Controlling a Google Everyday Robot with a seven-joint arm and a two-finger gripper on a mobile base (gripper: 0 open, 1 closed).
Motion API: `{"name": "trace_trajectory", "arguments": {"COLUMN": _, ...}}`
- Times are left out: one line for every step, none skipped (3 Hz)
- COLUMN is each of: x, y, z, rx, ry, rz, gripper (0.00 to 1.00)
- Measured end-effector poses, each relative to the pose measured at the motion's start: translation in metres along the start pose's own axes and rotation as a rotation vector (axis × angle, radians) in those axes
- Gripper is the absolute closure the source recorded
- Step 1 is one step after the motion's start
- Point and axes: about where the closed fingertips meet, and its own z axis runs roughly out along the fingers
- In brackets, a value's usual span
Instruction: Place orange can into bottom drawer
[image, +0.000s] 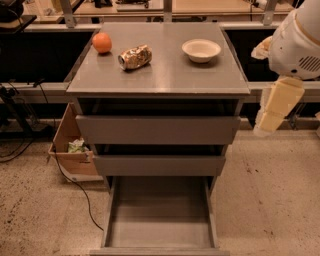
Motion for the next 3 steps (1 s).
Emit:
{"name": "trace_trajectory", "arguments": {"x": -0.049, "y": -0.053, "z": 0.021, "rx": 0.055, "ry": -0.069, "rz": -0.105, "gripper": 0.00}}
{"name": "trace_trajectory", "arguments": {"x": -0.087, "y": -0.086, "z": 0.034, "rx": 0.089, "ry": -0.121, "rz": -0.174, "gripper": 0.00}}
{"name": "trace_trajectory", "arguments": {"x": -0.138, "y": -0.120, "z": 0.068, "rx": 0.107, "ry": -0.190, "rz": -0.235, "gripper": 0.00}}
